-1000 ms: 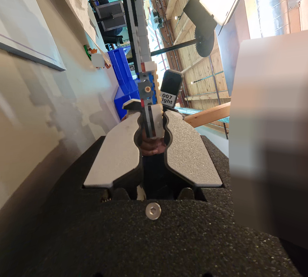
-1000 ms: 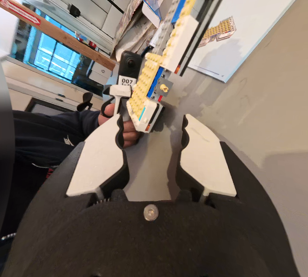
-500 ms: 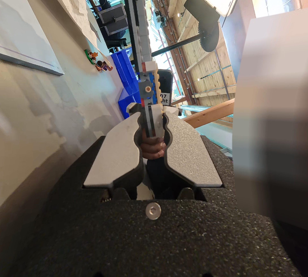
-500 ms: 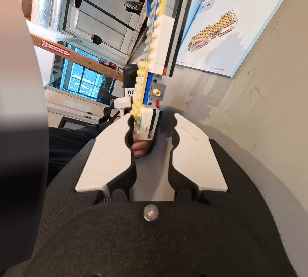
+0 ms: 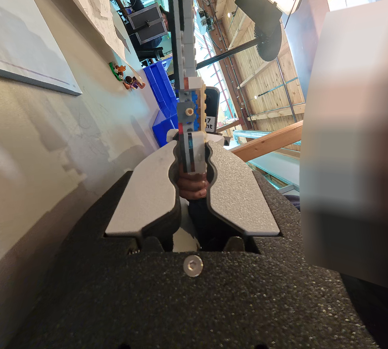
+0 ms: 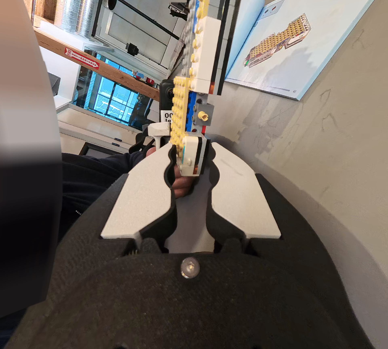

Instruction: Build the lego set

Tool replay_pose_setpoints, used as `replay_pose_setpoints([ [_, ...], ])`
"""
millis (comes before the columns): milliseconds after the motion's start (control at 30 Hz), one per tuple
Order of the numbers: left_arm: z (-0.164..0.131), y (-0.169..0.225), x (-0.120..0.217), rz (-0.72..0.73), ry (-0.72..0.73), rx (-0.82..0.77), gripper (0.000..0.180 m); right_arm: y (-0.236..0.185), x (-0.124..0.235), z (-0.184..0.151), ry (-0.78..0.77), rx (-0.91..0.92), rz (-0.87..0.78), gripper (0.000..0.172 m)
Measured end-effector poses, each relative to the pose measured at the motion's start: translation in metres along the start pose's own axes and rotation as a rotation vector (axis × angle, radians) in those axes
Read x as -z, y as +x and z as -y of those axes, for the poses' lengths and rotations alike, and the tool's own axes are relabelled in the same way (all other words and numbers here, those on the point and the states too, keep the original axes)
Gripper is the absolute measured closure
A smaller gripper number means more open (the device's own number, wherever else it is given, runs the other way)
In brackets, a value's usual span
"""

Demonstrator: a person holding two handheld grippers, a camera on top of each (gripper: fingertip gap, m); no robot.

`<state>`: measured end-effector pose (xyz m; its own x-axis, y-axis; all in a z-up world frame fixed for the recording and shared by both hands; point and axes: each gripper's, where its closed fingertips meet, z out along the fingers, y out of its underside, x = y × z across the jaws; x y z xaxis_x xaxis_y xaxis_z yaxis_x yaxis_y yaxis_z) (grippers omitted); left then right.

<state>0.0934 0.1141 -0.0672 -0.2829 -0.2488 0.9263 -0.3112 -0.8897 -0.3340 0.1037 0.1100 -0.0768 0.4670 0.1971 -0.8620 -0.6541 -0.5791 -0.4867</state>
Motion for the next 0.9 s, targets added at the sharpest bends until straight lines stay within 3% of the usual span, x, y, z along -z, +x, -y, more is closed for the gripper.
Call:
replay_pose_setpoints([
  [333,0.001,0.003,0.001,-0.037,-0.002,0.024,0.159,-0.005,0.001,0.002,0.009,0.003,0.028,0.141],
  [633,0.007,0.001,0.003,-0.037,0.038,0.045,0.159,0.0,0.007,0.008,0.046,0.013,-0.029,0.128],
  [767,0.009,0.0,0.004,-0.034,0.05,0.068,0.159,-0.004,0.012,0.018,0.089,0.125,-0.057,0.123],
  [900,0.011,-0.002,0.006,-0.03,0.056,0.1,0.159,-0.011,0.015,0.027,0.126,0.44,-0.111,0.12],
])
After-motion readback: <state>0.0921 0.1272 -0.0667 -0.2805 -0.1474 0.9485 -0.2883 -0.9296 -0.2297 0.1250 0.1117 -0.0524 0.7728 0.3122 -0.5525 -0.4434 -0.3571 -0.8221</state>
